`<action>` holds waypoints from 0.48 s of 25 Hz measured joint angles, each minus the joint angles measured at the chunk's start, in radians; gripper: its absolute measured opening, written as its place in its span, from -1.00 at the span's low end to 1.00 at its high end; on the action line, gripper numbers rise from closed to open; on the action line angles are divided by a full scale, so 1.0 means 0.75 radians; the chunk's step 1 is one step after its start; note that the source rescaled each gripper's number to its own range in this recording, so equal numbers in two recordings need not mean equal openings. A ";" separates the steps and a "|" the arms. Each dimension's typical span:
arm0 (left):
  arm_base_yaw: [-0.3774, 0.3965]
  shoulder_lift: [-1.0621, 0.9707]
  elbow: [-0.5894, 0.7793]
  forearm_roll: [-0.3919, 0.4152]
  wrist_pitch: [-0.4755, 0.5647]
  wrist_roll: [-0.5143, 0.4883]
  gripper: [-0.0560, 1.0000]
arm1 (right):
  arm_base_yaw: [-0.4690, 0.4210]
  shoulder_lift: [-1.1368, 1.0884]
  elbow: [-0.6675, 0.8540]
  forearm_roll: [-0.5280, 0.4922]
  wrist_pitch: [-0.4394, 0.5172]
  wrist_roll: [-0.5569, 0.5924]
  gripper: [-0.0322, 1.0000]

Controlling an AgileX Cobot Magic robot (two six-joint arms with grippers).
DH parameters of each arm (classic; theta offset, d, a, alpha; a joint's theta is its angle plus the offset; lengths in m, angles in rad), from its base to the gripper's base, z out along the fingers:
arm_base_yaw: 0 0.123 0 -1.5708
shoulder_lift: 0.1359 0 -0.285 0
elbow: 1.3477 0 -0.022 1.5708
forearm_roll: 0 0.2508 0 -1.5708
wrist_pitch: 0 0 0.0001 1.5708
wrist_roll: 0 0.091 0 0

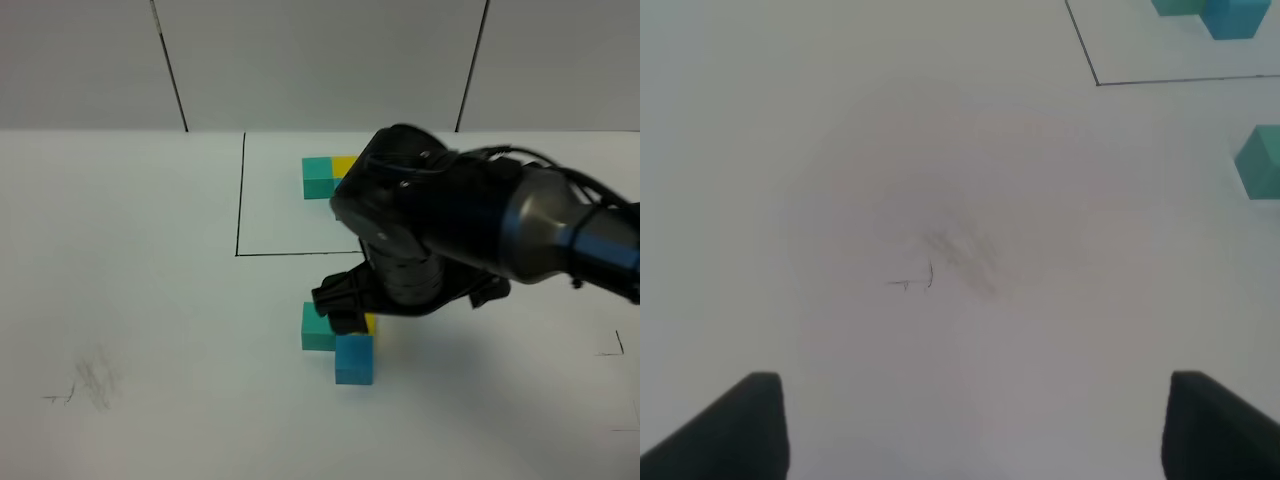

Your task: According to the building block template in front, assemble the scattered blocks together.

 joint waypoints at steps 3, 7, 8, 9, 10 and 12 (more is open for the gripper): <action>0.000 0.000 0.000 0.000 0.000 0.000 0.34 | 0.000 -0.162 0.019 -0.196 0.011 -0.096 1.00; 0.000 0.000 0.000 0.000 0.000 0.000 0.34 | -0.051 -0.370 0.043 -0.481 0.020 -0.352 1.00; 0.000 0.000 0.000 0.000 0.000 -0.007 0.34 | -0.084 -0.425 0.043 -0.532 0.020 -0.439 1.00; 0.000 0.000 0.000 0.000 0.000 0.000 0.34 | -0.137 -0.480 0.043 -0.585 0.020 -0.519 1.00; 0.000 0.000 0.000 0.000 0.000 -0.007 0.34 | -0.202 -0.528 0.043 -0.625 0.020 -0.627 1.00; 0.000 0.000 0.000 0.000 0.000 -0.007 0.34 | -0.350 -0.638 0.043 -0.660 0.021 -0.867 1.00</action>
